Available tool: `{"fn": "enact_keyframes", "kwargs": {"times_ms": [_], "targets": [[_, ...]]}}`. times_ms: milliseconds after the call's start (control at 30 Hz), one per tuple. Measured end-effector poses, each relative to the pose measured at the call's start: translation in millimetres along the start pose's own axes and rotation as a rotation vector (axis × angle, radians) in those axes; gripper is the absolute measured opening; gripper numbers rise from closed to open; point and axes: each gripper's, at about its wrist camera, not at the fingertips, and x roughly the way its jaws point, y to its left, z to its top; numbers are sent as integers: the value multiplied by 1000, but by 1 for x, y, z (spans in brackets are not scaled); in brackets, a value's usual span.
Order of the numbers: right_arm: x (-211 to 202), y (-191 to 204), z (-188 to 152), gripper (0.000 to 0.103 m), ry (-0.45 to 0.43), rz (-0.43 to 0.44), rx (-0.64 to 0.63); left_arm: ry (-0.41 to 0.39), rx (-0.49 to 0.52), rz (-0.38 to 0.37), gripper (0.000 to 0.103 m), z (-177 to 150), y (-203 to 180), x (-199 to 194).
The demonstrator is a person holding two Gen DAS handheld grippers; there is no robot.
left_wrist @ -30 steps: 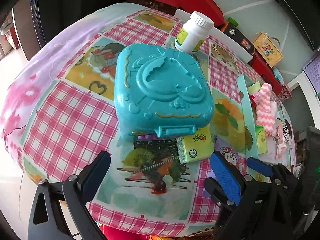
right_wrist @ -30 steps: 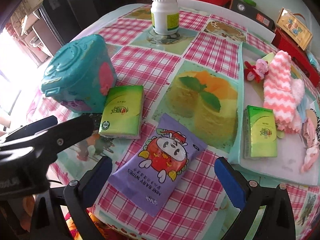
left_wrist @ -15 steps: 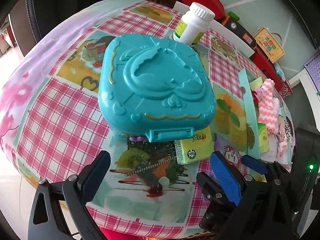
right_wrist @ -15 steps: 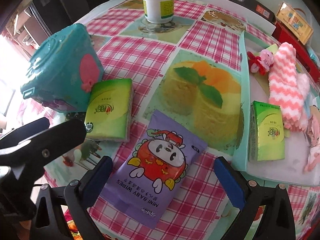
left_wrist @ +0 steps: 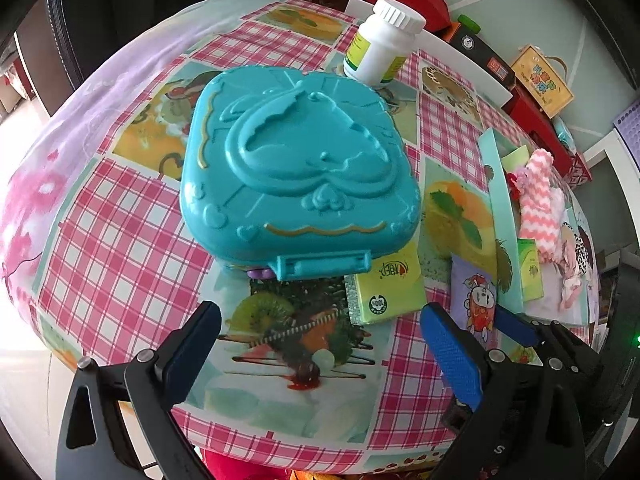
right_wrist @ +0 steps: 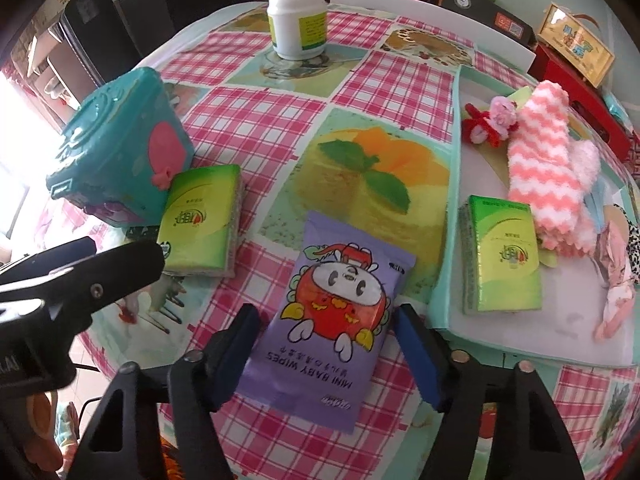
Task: Organize soft objects
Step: 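Grasp the purple wipes packet with the right tool while the left tool grasps the green tissue packet, then carry the purple packet with the right tool while the left tool carries the green packet over the tray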
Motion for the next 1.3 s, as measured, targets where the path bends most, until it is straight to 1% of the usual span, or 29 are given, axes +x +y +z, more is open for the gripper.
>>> {"fn": "enact_keyframes", "kwargs": {"times_ms": [100, 133, 200, 333, 533, 733, 767, 800, 933, 967, 1000, 1033, 1067, 1100, 1167, 1300], "targets": [[-6, -3, -2, 66, -8, 12, 19, 2, 5, 8, 100, 2, -2, 2], [-5, -12, -1, 66, -10, 19, 25, 4, 5, 9, 100, 3, -4, 3], [-7, -15, -2, 63, -12, 24, 29, 9, 5, 9, 100, 5, -7, 5], [-9, -26, -7, 62, -16, 32, 43, 21, -4, 13, 100, 8, -16, 11], [-21, -25, -20, 62, -21, 38, 38, 35, -12, 32, 100, 11, -30, 22], [-15, -24, -15, 62, -23, 51, 43, 52, -39, 50, 98, 16, -40, 37], [-12, -23, -13, 62, -23, 51, 44, 53, -40, 52, 94, 17, -42, 39], [-12, -23, -13, 62, -23, 53, 44, 55, -41, 55, 92, 17, -43, 41], [-13, -24, -15, 62, -23, 57, 46, 41, -37, 77, 89, 22, -50, 47], [-14, -25, -15, 62, -24, 59, 47, 38, -37, 87, 82, 23, -52, 47], [-14, -25, -15, 62, -24, 59, 47, 34, -33, 102, 78, 22, -51, 47], [-14, -25, -15, 62, -24, 60, 48, 29, -24, 112, 72, 23, -53, 48], [-14, -25, -15, 62, -24, 61, 48, 26, -18, 101, 66, 23, -54, 48], [-14, -25, -15, 62, -25, 61, 49, 24, -15, 89, 63, 23, -55, 47], [-14, -25, -15, 62, -26, 61, 50, 23, -8, 66, 51, 23, -58, 48], [-14, -25, -15, 62, -26, 62, 50, 20, 6, 64, 51, 21, -59, 48]]}}
